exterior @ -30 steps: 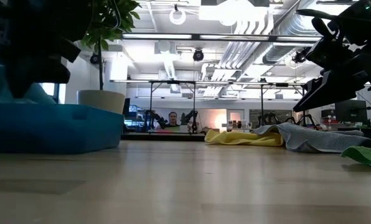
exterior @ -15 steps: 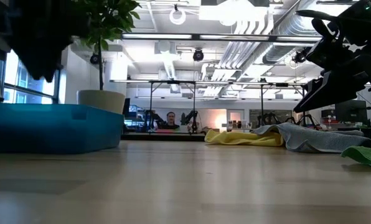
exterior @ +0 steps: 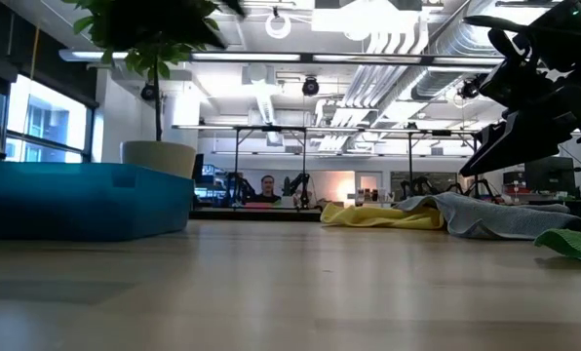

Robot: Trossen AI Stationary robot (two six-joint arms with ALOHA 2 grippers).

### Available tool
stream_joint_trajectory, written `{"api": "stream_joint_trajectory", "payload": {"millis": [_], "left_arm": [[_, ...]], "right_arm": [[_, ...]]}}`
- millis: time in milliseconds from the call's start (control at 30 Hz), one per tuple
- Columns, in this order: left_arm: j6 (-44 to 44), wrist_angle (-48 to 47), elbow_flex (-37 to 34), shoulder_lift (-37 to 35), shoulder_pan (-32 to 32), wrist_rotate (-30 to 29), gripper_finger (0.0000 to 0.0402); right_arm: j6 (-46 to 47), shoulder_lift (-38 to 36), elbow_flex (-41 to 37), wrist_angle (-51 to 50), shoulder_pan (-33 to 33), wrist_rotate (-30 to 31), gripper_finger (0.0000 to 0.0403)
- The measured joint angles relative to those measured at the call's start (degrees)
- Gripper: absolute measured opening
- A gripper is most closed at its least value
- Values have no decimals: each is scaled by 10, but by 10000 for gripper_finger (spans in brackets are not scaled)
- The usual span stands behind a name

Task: Fold microfiber towels
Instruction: Fold the gray towel on the table

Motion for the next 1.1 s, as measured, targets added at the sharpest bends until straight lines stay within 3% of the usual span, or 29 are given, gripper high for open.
{"api": "stream_joint_trajectory", "payload": {"millis": [300,867,1100], "left_arm": [[158,238,2,37,-3,19,170],[170,340,1,135,-7,77,170],[184,368,-1,145,-10,85,170]], "right_arm": [[0,-2,0,-5,0,0,138],[0,1,-1,-7,-6,-17,138],[0,3,-1,-12,-7,-25,138]]}}
